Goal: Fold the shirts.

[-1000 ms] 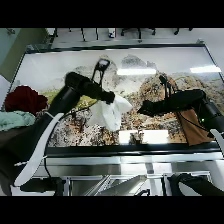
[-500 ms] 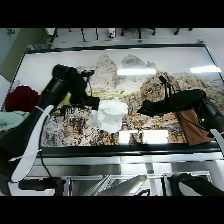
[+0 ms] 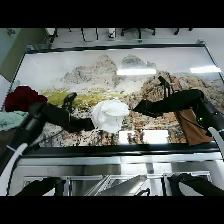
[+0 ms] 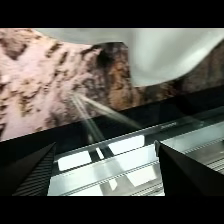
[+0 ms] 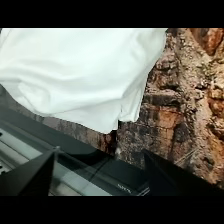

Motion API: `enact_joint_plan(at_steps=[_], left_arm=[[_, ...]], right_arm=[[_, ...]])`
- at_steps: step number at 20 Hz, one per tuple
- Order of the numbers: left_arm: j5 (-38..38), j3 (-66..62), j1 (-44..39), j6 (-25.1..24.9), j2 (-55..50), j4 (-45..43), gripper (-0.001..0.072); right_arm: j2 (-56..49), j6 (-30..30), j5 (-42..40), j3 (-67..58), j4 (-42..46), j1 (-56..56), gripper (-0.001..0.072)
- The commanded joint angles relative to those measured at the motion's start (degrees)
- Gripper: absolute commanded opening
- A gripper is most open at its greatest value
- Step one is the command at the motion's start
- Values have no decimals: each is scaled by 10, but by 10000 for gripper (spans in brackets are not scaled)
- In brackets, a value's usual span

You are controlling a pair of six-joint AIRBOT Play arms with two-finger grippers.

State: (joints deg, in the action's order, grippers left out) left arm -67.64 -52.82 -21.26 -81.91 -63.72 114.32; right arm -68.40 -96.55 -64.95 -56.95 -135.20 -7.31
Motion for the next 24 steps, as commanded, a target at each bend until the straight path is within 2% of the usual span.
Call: enact_joint_plan(at_steps=[1,3,5,9,12,14,16,17,18,19,20,21,22,23,24], left_arm=[[280,160,-100,-2,42,89,692],[400,186,-147,36,16,88,691],[459,182,-157,57,-25,88,691],[424,127,-157,57,-106,87,689],[421,90,-157,54,-120,82,687],[426,76,-152,53,-120,74,457],[425,75,-149,53,-120,69,452],[426,77,-149,53,-120,69,451],[424,80,-149,53,-120,69,444],[424,84,-149,53,-120,69,282],[422,87,-149,53,-120,69,120],[419,87,-149,53,-120,69,51],[419,85,-149,53,-120,69,51],[412,79,-149,53,-120,69,12],[398,70,-146,50,-116,65,16]], right_arm=[[-41,-17,-33,0,2,-4,640],[-82,-29,-36,0,1,-23,641],[-123,-48,-21,0,-1,-58,641],[-193,-57,64,-1,-8,-123,640],[-209,-71,139,-3,-41,-128,639],[-211,-71,194,-3,-42,-128,639],[-213,-71,248,-3,-51,-128,634],[-213,-71,268,-4,-52,-129,505],[-214,-71,283,-6,-53,-129,249],[-214,-71,290,-6,-54,-129,113],[-214,-72,293,-6,-54,-129,64],[-214,-72,295,-6,-54,-129,23],[-214,-72,297,-6,-54,-129,23],[-214,-73,296,-7,-52,-129,22],[-210,-89,286,-7,-47,-126,22]])
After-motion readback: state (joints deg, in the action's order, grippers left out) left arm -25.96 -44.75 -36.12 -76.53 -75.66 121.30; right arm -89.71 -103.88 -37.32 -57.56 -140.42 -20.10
